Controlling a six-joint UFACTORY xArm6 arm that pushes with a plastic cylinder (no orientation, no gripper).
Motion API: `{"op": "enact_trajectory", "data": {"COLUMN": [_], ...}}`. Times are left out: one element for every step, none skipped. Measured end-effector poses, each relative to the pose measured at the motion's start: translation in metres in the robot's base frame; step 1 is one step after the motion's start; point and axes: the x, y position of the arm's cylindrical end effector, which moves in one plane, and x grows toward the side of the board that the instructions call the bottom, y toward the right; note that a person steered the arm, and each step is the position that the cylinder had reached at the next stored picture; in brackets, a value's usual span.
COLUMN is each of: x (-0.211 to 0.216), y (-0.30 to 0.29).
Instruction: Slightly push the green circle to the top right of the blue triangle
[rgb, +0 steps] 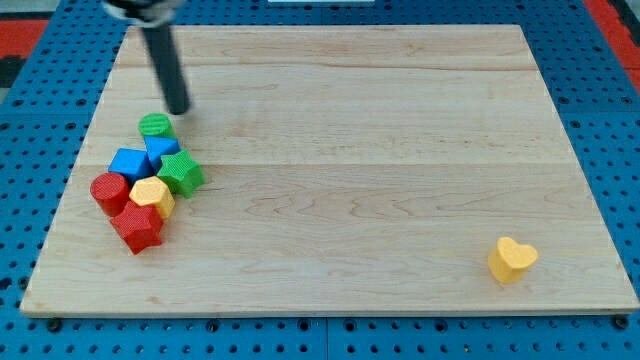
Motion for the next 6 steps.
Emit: {"op": "enact_trajectory", "data": {"x": [0.038,0.047,0.027,-0.007,-0.021,-0.022], "y": [0.006,0.031,0.029,0.049,0.049,0.050]}}
